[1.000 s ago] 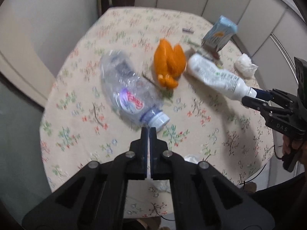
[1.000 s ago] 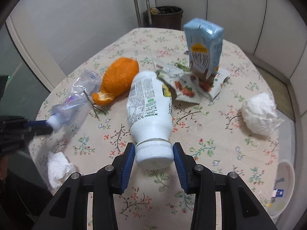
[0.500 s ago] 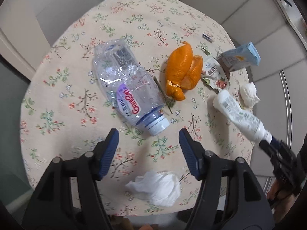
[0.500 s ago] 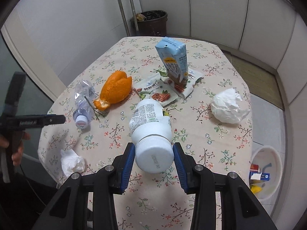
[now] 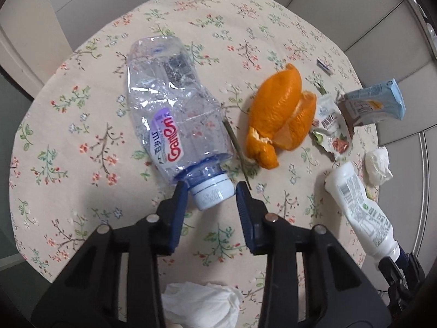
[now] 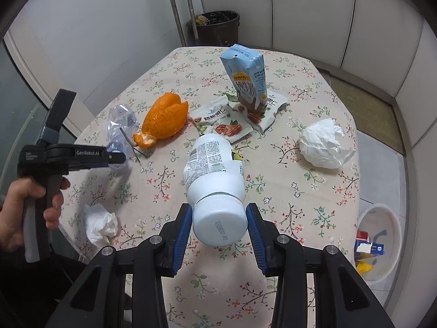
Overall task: Collect trash
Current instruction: 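Grasp the white plastic bottle with the right gripper while the left lifts the water bottle, then carry both bottles over the white bucket and open both grippers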
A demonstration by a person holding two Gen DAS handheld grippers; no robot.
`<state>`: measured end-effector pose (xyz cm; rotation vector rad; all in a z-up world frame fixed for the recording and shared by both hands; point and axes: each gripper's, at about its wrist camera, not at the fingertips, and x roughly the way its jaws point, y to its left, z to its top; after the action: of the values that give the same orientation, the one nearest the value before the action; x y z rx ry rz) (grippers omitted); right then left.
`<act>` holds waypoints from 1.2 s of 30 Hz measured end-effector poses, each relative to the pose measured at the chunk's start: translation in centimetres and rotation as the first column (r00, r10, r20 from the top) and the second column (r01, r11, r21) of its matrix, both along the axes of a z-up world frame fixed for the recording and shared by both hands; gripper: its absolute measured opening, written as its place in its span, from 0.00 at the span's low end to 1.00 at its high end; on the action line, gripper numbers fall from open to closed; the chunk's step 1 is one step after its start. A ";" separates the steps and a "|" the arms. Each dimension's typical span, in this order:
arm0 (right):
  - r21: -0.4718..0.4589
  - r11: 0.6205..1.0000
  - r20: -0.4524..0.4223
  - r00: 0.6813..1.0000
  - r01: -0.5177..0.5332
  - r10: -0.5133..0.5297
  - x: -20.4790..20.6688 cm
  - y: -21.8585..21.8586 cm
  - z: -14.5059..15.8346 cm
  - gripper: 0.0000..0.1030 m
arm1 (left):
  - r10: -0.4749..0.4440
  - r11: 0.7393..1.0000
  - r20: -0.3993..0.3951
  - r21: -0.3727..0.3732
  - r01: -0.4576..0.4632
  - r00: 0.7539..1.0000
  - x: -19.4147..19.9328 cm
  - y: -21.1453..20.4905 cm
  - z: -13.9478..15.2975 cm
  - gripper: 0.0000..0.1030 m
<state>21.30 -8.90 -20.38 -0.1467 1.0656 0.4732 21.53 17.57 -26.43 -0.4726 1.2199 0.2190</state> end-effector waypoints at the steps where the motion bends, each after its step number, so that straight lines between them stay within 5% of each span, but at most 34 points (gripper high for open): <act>1: -0.002 1.000 -0.001 1.000 -0.001 0.001 -0.1 0.0 0.0 0.40 | -0.001 1.000 0.003 0.004 0.001 1.000 -0.1 0.2 0.1 0.37; 10: 0.003 1.000 0.033 0.999 0.006 -0.006 -0.5 -1.3 1.9 0.40 | -0.141 0.971 0.060 0.205 0.126 0.988 -2.5 1.0 4.8 0.37; 17: -0.026 0.999 0.102 0.994 0.035 -0.033 -1.0 -2.5 4.9 0.40 | -0.239 0.959 0.129 0.185 0.213 0.963 -3.2 0.3 8.6 0.37; 20: -0.016 0.998 0.118 0.992 0.056 -0.054 -1.2 -3.6 5.9 0.40 | -0.320 0.942 0.156 0.154 0.297 0.935 -3.4 -1.8 10.1 0.37; 26: 0.018 0.990 0.151 0.979 0.136 -0.137 -1.4 -7.2 7.7 0.40 | -0.496 0.868 0.205 0.103 0.485 0.844 -4.0 -8.1 12.4 0.37; 36: 0.056 0.959 0.201 0.938 0.276 -0.282 -2.0 -14.5 10.0 0.40 | -0.607 0.788 0.262 0.080 0.610 0.750 -3.0 -16.3 14.3 0.36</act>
<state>19.32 -23.36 -10.37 -0.0185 0.8576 0.2090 18.54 1.26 -12.11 -0.0826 1.0386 -0.4109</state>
